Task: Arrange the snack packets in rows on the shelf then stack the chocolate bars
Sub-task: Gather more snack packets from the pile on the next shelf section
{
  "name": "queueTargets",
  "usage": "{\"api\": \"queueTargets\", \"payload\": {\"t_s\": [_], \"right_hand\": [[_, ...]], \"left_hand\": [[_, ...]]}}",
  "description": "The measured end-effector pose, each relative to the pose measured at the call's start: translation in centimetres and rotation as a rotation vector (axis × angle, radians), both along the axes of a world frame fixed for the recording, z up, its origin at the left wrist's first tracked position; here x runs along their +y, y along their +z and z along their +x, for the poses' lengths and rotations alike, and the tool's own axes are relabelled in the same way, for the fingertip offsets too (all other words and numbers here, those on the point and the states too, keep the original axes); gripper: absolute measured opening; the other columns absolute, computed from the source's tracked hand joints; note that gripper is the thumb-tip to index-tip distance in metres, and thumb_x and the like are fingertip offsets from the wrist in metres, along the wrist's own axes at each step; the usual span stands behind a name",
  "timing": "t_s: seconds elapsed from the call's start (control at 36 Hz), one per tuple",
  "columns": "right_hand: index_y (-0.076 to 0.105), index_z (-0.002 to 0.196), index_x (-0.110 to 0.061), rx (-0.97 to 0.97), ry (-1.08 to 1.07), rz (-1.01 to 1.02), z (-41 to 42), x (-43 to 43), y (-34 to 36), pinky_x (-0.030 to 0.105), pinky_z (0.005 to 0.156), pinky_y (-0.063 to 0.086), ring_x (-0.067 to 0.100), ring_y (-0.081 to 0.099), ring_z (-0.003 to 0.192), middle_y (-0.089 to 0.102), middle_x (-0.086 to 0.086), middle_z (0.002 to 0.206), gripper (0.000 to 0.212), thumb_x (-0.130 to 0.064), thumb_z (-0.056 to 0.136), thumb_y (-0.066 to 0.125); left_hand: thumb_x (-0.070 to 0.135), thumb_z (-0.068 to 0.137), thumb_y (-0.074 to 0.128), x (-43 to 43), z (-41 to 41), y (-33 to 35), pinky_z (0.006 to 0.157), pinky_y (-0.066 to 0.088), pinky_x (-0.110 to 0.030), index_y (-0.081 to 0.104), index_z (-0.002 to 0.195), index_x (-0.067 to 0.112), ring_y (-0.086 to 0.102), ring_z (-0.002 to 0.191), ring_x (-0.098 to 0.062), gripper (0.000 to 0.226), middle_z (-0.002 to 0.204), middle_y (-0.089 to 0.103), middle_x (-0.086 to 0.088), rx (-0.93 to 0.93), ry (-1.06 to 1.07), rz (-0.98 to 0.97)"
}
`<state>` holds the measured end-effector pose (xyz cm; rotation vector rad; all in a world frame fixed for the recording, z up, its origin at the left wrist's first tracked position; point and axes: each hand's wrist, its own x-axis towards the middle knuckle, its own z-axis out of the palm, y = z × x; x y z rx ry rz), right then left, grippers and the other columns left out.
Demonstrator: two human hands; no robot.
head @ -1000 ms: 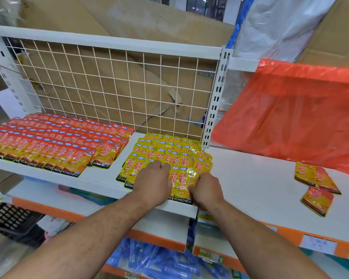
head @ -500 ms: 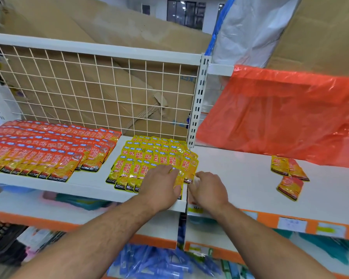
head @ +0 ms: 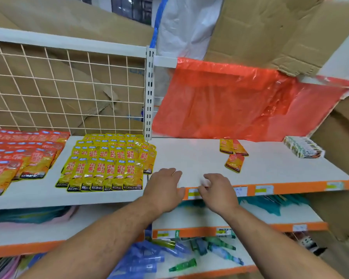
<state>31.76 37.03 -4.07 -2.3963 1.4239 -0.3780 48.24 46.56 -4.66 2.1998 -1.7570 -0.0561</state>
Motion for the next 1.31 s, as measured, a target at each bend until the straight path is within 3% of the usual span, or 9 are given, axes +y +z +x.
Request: {"api": "queueTargets", "payload": {"t_s": [0.36, 0.47, 0.61, 0.72, 0.89, 1.03, 1.11, 1.17, 1.31], "right_hand": [[0.062, 0.131, -0.019, -0.062, -0.074, 0.020, -6.2, -11.1, -1.4, 0.034, 0.098, 0.043, 0.026, 0.053, 0.120, 0.060, 0.004, 0.130, 0.043, -0.035, 0.091, 0.060], [0.068, 0.096, -0.021, -0.007, -0.058, 0.008, -8.3, -16.9, -1.9, 0.033, 0.081, 0.043, 0.030, 0.058, 0.107, 0.063, 0.005, 0.102, 0.029, -0.041, 0.084, 0.050], [0.070, 0.113, -0.018, -0.037, -0.032, 0.013, -10.8, -23.5, -2.0, 0.033, 0.087, 0.047, 0.032, 0.060, 0.112, 0.067, 0.007, 0.117, 0.037, -0.041, 0.089, 0.054], [0.057, 0.139, -0.017, 0.003, 0.037, 0.065, -11.6, -27.5, -2.3, 0.036, 0.107, 0.041, 0.028, 0.050, 0.129, 0.055, 0.007, 0.141, 0.048, -0.040, 0.096, 0.057], [0.038, 0.151, -0.032, 0.129, 0.155, 0.105, -11.0, -31.9, -3.0, 0.038, 0.110, 0.038, 0.028, 0.036, 0.140, 0.034, 0.005, 0.156, 0.056, -0.047, 0.099, 0.049], [0.021, 0.152, -0.052, 0.251, 0.204, 0.164, -9.7, -33.4, -2.6, 0.044, 0.112, 0.033, 0.036, 0.024, 0.144, 0.013, 0.004, 0.165, 0.055, -0.059, 0.100, 0.035], [0.026, 0.149, -0.055, 0.288, 0.212, 0.189, -9.2, -33.6, -2.4, 0.043, 0.113, 0.030, 0.035, 0.024, 0.144, 0.013, 0.002, 0.165, 0.051, -0.064, 0.098, 0.032], [0.038, 0.144, -0.052, 0.251, 0.194, 0.180, -9.1, -33.8, -2.5, 0.041, 0.109, 0.034, 0.034, 0.035, 0.138, 0.026, 0.005, 0.159, 0.046, -0.061, 0.099, 0.032], [0.059, 0.108, -0.035, 0.060, 0.090, 0.163, -9.7, -34.4, -2.8, 0.031, 0.079, 0.042, 0.026, 0.060, 0.104, 0.048, 0.002, 0.128, 0.021, -0.048, 0.098, 0.046]], "left_hand": [[0.048, 0.095, 0.044, -11.0, -5.7, -0.2, 0.106, 0.037, -0.035, 0.043, 0.144, 0.024, 0.045, 0.129, -0.023, 0.055, 0.143, 0.050, 0.001, 0.001, -0.032, 0.086], [0.048, 0.095, 0.046, -16.0, -8.3, -0.1, 0.105, 0.039, -0.035, 0.044, 0.144, 0.025, 0.046, 0.129, -0.023, 0.054, 0.143, 0.052, 0.001, 0.071, 0.011, 0.108], [0.046, 0.094, 0.048, -22.1, -11.0, -0.3, 0.092, 0.048, -0.037, 0.061, 0.124, 0.019, 0.055, 0.116, -0.027, 0.042, 0.122, 0.064, -0.006, 0.165, 0.117, 0.129], [0.043, 0.088, 0.052, -25.7, -12.3, -0.7, 0.081, 0.050, -0.037, 0.064, 0.099, 0.014, 0.059, 0.104, -0.032, 0.033, 0.103, 0.063, -0.012, 0.242, 0.208, 0.148], [0.071, 0.078, 0.054, -28.9, -12.7, -1.1, 0.096, 0.043, -0.044, 0.056, 0.120, 0.031, 0.046, 0.121, -0.024, 0.059, 0.119, 0.049, -0.001, 0.245, 0.343, 0.327], [0.065, 0.072, 0.066, -30.0, -12.4, -0.8, 0.099, 0.042, -0.046, 0.045, 0.128, 0.041, 0.045, 0.123, -0.023, 0.064, 0.122, 0.047, 0.002, 0.288, 0.368, 0.399], [0.058, 0.071, 0.071, -30.3, -12.4, -0.7, 0.100, 0.041, -0.048, 0.050, 0.119, 0.045, 0.046, 0.121, -0.022, 0.054, 0.120, 0.048, 0.003, 0.318, 0.381, 0.419], [0.054, 0.064, 0.075, -30.5, -12.2, -0.8, 0.098, 0.043, -0.047, 0.054, 0.102, 0.042, 0.051, 0.115, -0.019, 0.045, 0.113, 0.054, 0.007, 0.368, 0.407, 0.401], [0.046, 0.047, 0.075, -30.5, -11.4, -0.7, 0.095, 0.049, -0.043, 0.053, 0.082, 0.032, 0.061, 0.102, -0.017, 0.043, 0.099, 0.065, 0.011, 0.514, 0.406, 0.425]]}}
